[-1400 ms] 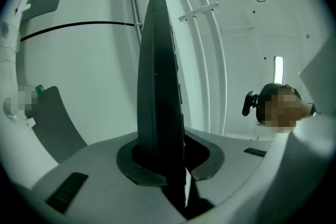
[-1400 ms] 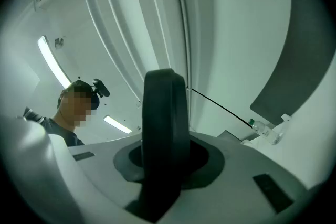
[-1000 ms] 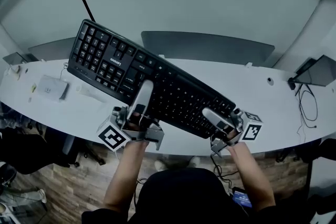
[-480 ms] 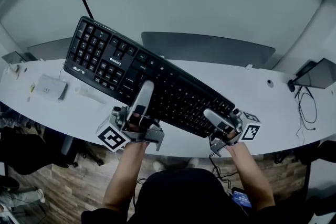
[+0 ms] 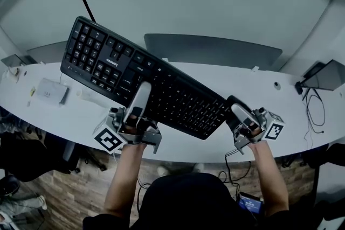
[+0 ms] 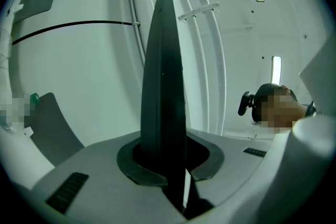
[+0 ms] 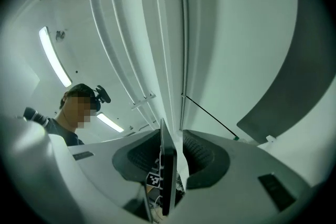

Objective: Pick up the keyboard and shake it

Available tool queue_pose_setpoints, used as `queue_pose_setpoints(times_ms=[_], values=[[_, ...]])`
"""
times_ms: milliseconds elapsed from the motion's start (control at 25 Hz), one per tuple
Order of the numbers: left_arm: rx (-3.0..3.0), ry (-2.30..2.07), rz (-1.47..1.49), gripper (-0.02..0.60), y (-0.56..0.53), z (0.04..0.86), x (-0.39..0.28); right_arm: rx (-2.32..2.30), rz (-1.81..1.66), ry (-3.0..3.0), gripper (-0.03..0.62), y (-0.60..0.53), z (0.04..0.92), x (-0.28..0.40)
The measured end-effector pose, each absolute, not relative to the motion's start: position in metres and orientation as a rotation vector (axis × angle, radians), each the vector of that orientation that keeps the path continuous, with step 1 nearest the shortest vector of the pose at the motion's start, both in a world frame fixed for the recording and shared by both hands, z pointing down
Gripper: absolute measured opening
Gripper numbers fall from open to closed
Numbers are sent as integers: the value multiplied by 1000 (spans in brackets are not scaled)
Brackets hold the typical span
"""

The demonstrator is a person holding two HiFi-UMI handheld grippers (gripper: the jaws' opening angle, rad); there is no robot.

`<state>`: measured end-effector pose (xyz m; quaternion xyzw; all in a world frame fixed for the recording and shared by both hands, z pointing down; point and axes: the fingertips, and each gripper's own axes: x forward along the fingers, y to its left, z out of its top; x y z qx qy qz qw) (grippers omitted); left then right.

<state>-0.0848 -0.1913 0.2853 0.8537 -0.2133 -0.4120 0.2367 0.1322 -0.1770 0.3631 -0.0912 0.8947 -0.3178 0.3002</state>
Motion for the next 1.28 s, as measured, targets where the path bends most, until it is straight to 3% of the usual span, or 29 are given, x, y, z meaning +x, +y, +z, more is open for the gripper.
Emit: queue_pose_setpoints(times_ms=[200, 760, 1280], values=[[2405, -556, -1027, 84, -185, 292, -64, -243, -722, 2611, 123, -176, 349, 141], [2530, -431, -850, 84, -165, 286, -53, 91, -519, 3133, 184, -139, 334, 27], [2554, -401, -770, 84, -163, 292, -58, 369, -603, 3270, 186, -124, 353, -27]])
